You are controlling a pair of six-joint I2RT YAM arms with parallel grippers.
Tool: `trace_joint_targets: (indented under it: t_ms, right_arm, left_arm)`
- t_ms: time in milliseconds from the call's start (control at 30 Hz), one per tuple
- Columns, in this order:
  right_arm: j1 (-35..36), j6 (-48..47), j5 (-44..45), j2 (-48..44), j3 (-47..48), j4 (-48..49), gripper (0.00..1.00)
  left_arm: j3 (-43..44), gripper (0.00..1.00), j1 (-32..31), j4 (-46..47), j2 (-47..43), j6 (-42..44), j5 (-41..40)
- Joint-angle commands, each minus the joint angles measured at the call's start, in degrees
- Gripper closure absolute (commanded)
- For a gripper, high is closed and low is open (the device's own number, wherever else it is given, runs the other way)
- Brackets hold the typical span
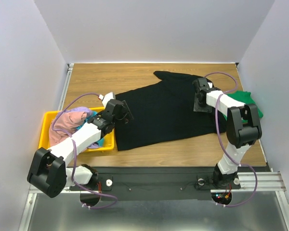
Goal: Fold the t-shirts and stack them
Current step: Fold the tshirt
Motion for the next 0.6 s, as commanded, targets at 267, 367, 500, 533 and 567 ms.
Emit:
trace_joint_targets:
  t_ms: [267,367,500,533,567]
  right_arm:
    - [-0.41,0.41,16.98,4.77,5.98,1.08,0.65]
    - [-0.41,-0.46,17.16,4.68,6.25,1.08,0.75]
    - [-0.41,-2.48,18.2,6.0,8.18,1.08,0.92]
    - [-0.5,-3.36,18.91,6.35,8.88,1.08,1.0]
    - [-0.41,-3.8,19.53,7.05,9.84,1.08,1.0]
  left_arm:
    - [-1.95,0.01,2.76,0.74,-1.69,1.85,-0.1]
    - [-1.86,0.01,2.94,1.18,-1.25,1.94,-0.1]
    - [-1.34,0.01,3.03,1.18,-0.54,2.2,-0.27]
    - [-1.34,0.01,3.11,1.09,-0.54,2.29,-0.45]
    - [-1.34,0.01,3.2,1.09,-0.46,2.37,-0.54]
